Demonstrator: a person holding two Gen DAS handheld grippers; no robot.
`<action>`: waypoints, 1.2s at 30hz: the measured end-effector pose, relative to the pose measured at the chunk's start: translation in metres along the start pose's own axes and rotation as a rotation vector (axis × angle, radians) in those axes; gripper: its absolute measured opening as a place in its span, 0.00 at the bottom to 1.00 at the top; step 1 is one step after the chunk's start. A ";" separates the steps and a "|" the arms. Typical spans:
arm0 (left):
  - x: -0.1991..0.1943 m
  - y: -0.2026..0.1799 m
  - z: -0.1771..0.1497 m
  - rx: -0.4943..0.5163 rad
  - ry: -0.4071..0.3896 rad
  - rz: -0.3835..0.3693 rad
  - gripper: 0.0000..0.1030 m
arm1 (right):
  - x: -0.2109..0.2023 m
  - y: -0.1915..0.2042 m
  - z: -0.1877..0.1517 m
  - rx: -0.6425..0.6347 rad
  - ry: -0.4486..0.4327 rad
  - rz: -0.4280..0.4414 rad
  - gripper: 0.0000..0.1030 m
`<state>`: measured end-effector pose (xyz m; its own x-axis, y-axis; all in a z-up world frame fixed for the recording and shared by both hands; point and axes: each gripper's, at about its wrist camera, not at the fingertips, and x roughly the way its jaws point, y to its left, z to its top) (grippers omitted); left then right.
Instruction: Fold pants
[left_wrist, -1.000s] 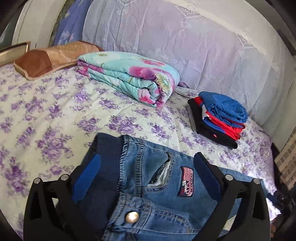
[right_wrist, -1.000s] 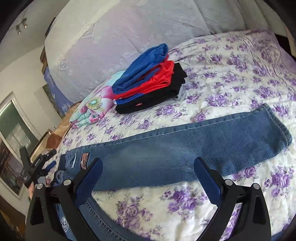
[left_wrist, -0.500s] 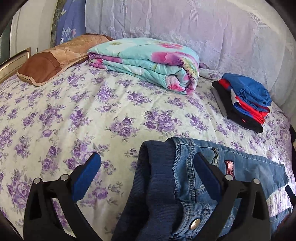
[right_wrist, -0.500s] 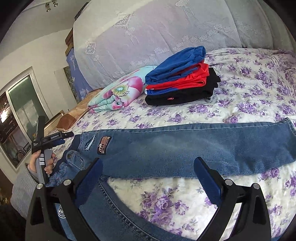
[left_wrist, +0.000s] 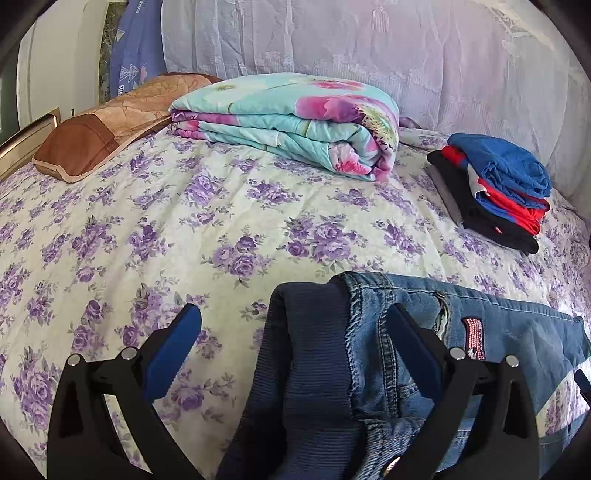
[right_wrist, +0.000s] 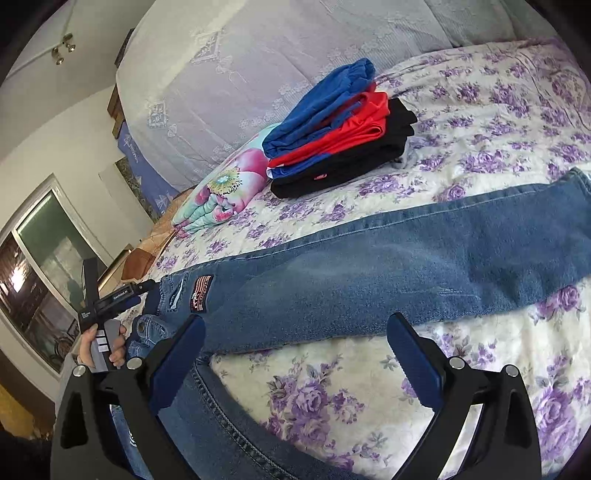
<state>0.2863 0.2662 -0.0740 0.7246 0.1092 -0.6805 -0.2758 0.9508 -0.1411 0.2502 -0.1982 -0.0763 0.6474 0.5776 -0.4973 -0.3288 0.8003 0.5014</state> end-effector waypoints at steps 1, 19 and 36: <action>0.000 0.000 0.000 0.002 0.000 0.001 0.95 | 0.000 -0.002 0.000 0.009 -0.001 0.004 0.96; 0.007 -0.004 -0.003 0.020 0.029 -0.049 0.55 | 0.001 -0.007 -0.001 0.047 0.020 0.010 0.96; 0.016 0.023 0.000 -0.126 0.050 -0.205 0.59 | 0.019 0.013 0.060 -0.237 0.138 -0.102 0.96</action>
<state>0.2917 0.2900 -0.0885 0.7424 -0.0996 -0.6625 -0.2050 0.9077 -0.3662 0.2995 -0.1868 -0.0364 0.5909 0.4954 -0.6367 -0.4284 0.8615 0.2727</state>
